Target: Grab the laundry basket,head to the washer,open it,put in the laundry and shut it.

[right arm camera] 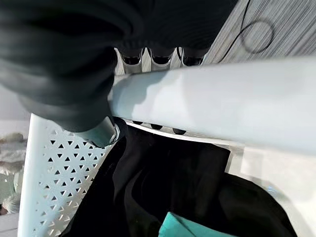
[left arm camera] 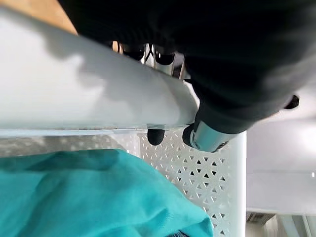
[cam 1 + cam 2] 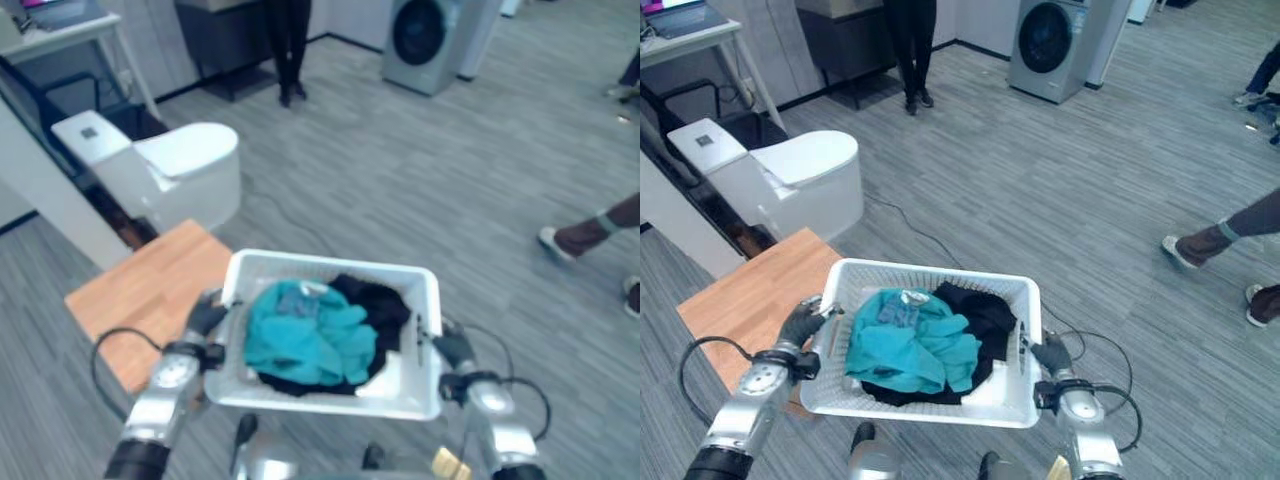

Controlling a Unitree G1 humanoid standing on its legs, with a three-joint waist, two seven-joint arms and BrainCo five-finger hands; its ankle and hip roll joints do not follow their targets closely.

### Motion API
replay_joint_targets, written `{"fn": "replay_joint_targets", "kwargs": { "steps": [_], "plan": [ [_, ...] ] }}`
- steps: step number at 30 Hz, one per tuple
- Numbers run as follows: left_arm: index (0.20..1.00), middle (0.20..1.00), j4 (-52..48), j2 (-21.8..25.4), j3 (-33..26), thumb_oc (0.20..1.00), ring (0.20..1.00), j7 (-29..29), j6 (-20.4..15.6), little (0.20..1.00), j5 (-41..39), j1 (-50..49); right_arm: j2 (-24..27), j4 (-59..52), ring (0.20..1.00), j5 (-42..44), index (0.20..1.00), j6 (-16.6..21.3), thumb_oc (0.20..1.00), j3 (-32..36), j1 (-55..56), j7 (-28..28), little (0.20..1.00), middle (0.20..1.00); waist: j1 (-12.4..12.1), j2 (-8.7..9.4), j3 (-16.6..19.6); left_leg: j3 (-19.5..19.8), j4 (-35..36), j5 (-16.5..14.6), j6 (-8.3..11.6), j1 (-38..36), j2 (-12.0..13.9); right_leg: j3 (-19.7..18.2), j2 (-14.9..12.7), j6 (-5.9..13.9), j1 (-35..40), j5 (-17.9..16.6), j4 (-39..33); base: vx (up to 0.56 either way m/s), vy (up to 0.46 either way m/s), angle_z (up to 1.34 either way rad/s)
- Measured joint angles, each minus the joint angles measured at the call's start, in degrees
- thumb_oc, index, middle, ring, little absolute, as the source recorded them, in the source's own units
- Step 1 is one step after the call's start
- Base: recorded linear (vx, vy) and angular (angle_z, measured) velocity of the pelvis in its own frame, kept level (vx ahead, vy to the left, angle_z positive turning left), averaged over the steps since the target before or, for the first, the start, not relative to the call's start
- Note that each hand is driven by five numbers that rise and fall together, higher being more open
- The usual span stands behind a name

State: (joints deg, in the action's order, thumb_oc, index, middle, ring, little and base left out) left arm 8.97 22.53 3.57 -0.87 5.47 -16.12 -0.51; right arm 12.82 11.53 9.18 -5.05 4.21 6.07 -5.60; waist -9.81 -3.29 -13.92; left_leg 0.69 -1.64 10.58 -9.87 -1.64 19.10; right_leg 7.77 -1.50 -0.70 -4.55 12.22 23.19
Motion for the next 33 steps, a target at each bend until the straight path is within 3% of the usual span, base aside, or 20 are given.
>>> {"fn": "replay_joint_targets", "kwargs": {
  "steps": [2,3,5,6,7,8,9,11,15,16,20,23,25,26,27,28,29,30,32,33],
  "plan": [
    [0.200,0.200,0.0,-1.6,-0.1,0.200,0.200,0.0,0.0,0.200,0.0,0.2,-0.4,-0.1,0.200,0.5,0.200,0.0,0.200,0.2,2.1,0.0,0.200,0.200,0.4,1.79,-1.2,0.0,-1.5,10.6,3.72,3.5,-1.5,0.1,-1.6,-2.47,-0.3,1.0,0.9,0.03,-0.101,0.65],
    [0.200,0.200,0.0,-1.1,-0.2,0.200,0.200,0.1,0.1,0.200,0.1,-1.9,-1.1,-0.2,0.200,0.6,0.200,-0.1,0.200,-0.1,3.8,-0.3,0.200,0.200,0.3,3.43,-2.1,-0.4,-2.0,4.6,10.24,3.7,-3.7,1.0,-2.6,-3.64,0.5,1.0,-0.3,0.06,-0.101,0.38],
    [0.200,0.200,-0.3,-1.5,-0.9,0.200,0.200,1.1,0.1,0.200,0.0,-4.0,-1.1,-0.7,0.200,0.5,0.200,-0.2,0.200,0.2,5.0,-1.1,0.200,0.200,0.5,4.10,-2.3,0.1,-3.2,-0.6,15.74,5.7,-7.5,0.9,-3.0,-4.47,1.2,0.1,-3.7,0.06,-0.056,0.25],
    [0.200,0.200,-0.2,-2.4,-0.8,0.200,0.200,1.1,0.1,0.200,0.1,-4.3,-1.1,-0.8,0.200,0.5,0.200,-0.4,0.200,0.5,5.2,-1.0,0.200,0.200,0.1,2.90,-2.6,-0.4,-1.9,-1.8,16.08,5.8,-9.4,1.2,-2.5,-4.58,2.6,-0.3,-7.2,0.10,-0.037,0.28],
    [0.200,0.200,-0.7,-3.4,-1.0,0.200,0.200,1.1,0.0,0.200,0.1,-4.7,-1.1,-1.0,0.200,0.5,0.200,-0.8,0.200,0.9,5.1,-1.1,0.200,0.200,-0.6,2.14,-2.7,-1.0,1.2,-3.1,16.15,7.7,-11.1,1.4,-0.5,-6.36,2.0,-0.8,-8.1,0.18,-0.012,0.43],
    [0.200,0.200,-2.5,-3.0,-1.9,0.200,0.200,1.2,-0.2,0.200,0.1,-4.1,-1.7,-1.3,0.200,0.6,0.200,-1.0,0.200,1.6,3.9,-1.7,0.200,0.200,-1.4,1.71,-3.9,0.2,2.5,-5.3,18.89,9.6,-13.1,1.1,0.4,-7.56,-0.2,-2.1,-3.9,0.20,0.012,0.43],
    [0.200,0.200,-2.4,-3.6,-2.4,0.200,0.200,1.0,-0.1,0.200,0.0,-4.4,-2.3,-1.1,0.200,0.6,0.200,-1.5,0.200,2.0,2.6,-1.7,0.200,0.200,-2.3,0.68,-4.9,1.8,2.5,-5.3,19.13,11.0,-14.0,1.4,1.6,-7.73,-0.5,-1.8,-3.1,0.22,0.017,0.13],
    [0.200,0.200,-3.1,-3.9,-4.4,0.200,0.200,1.3,-0.2,0.200,-0.9,-5.7,-3.4,-1.4,0.200,0.4,0.200,-1.4,0.200,2.7,0.2,-1.8,0.200,0.200,-6.2,-0.16,-6.9,2.9,5.0,-5.2,19.29,14.0,-18.1,-1.3,2.4,-9.64,-0.6,-2.3,-4.1,0.29,0.033,-0.60],
    [0.200,0.200,-4.0,-5.8,-8.3,0.200,0.200,2.2,-1.0,0.200,-1.5,-5.9,-3.8,-1.2,0.200,0.4,0.200,-1.7,0.200,2.0,-1.5,-2.6,0.200,0.200,-8.5,-2.97,-7.3,3.1,4.5,-5.2,19.30,15.9,-18.2,-5.2,5.2,-10.27,2.9,-2.7,-5.3,0.33,0.075,-0.54],
    [0.200,0.200,-4.1,-6.6,-9.6,0.200,0.200,2.5,-1.3,0.200,-2.0,-5.9,-4.2,-1.1,0.200,0.4,0.200,-1.7,0.200,1.9,-2.0,-3.1,0.200,0.200,-9.4,-4.02,-6.3,3.6,3.3,-5.2,19.34,17.8,-17.0,-6.8,6.7,-9.99,2.9,-2.5,-5.2,0.37,0.103,-0.77],
    [0.200,0.200,-3.1,-8.9,-11.6,0.200,0.200,3.7,-0.8,0.200,-2.1,-5.1,-4.0,0.5,0.200,0.4,0.200,-2.3,0.200,1.6,-3.2,-3.2,0.200,0.200,-11.0,-3.15,-5.0,2.8,3.2,-5.4,19.01,18.4,-16.0,-9.7,7.9,-9.75,2.7,-1.1,-4.9,0.44,0.144,-0.66],
    [0.200,0.200,-1.4,-8.9,-11.5,0.200,0.200,4.1,-0.3,0.200,-2.4,-4.4,-5.1,0.7,0.200,0.4,0.200,-2.6,0.200,1.6,-1.4,-3.3,0.200,0.200,-11.1,-0.35,-2.8,2.7,-2.7,-5.4,18.87,18.3,-15.2,-12.2,7.0,-9.53,3.3,4.4,-2.3,0.77,0.228,-0.37],
    [0.200,0.200,-0.8,-7.9,-11.2,0.200,0.200,3.8,-0.2,0.200,-3.0,-4.9,-6.1,0.7,0.200,0.4,0.200,-2.9,0.200,1.2,0.0,-3.2,0.200,0.200,-10.8,1.91,-1.1,0.0,-15.0,-8.0,14.93,19.2,-16.2,-11.6,4.2,-6.26,5.2,7.3,-1.1,0.52,0.152,-0.20],
    [0.200,0.200,-2.0,-7.1,-11.0,0.200,0.200,3.6,-0.2,0.200,-3.1,-7.9,-5.3,-0.1,0.200,0.4,0.200,-2.6,0.200,-0.1,2.0,-3.1,0.200,0.200,-11.3,3.49,2.6,-1.7,-10.9,-8.1,13.94,15.1,-15.3,-11.2,3.1,-2.23,4.9,10.2,3.5,0.64,0.180,-0.20],
    [0.200,0.200,-3.2,-4.5,-10.9,0.200,0.200,3.7,-0.6,0.200,-3.3,-8.3,-7.2,0.8,0.200,0.2,0.200,-3.4,0.200,-0.7,1.1,-3.3,0.200,0.200,-11.3,9.16,2.0,-3.5,-15.2,-13.2,13.91,14.9,-21.0,-12.2,-2.7,0.15,5.2,14.1,4.9,0.87,0.255,-0.26],
    [0.200,0.200,-2.6,-4.1,-10.4,0.200,0.200,3.3,-0.9,0.200,-3.3,-8.4,-6.5,1.3,0.200,0.2,0.200,-3.0,0.200,-1.5,1.1,-3.1,0.200,0.200,-11.4,9.64,2.4,-4.6,-18.3,-14.9,11.32,16.2,-21.5,-12.4,-4.0,3.51,5.5,16.0,8.6,0.42,0.141,-0.16],
    [0.200,0.200,-1.4,-4.4,-10.4,0.200,0.200,2.5,-0.8,0.200,-3.5,-8.3,-5.7,4.1,0.200,0.2,0.200,-2.9,0.200,-2.0,-1.2,-2.9,0.200,0.200,-11.9,10.01,3.0,-5.2,-19.8,-18.5,8.25,15.3,-22.1,-10.9,-5.5,7.02,1.4,14.5,20.2,0.65,0.204,-0.13],
    [0.200,0.200,-1.7,-3.9,-10.0,0.200,0.200,2.3,-0.8,0.200,-3.6,-7.8,-5.6,4.0,0.200,0.1,0.200,-2.9,0.200,-2.3,-1.1,-2.9,0.200,0.200,-11.7,9.61,3.3,-5.0,-20.7,-19.6,8.22,15.2,-22.3,-9.7,-6.1,6.87,0.1,7.7,24.5,0.69,0.194,0.09],
    [0.200,0.200,-1.5,-3.0,-9.7,0.200,0.200,2.3,-0.8,0.200,-3.7,-7.2,-5.6,4.1,0.200,0.1,0.200,-2.9,0.200,-2.7,-1.2,-2.8,0.200,0.200,-11.5,9.38,3.2,-4.1,-20.5,-20.7,6.98,13.3,-23.2,-7.2,-7.8,7.50,0.9,4.8,25.7,0.47,0.117,0.21],
    [0.200,0.200,-2.0,-2.8,-10.1,0.200,0.200,1.5,-0.7,0.200,-3.6,-7.2,-5.8,4.0,0.200,0.2,0.200,-2.8,0.200,-3.3,-1.6,-2.6,0.200,0.200,-11.3,8.30,2.1,-2.1,-17.8,-20.8,7.00,9.5,-24.0,-5.2,-9.2,5.82,-0.1,2.1,30.0,0.31,0.081,0.27]
  ]
}}
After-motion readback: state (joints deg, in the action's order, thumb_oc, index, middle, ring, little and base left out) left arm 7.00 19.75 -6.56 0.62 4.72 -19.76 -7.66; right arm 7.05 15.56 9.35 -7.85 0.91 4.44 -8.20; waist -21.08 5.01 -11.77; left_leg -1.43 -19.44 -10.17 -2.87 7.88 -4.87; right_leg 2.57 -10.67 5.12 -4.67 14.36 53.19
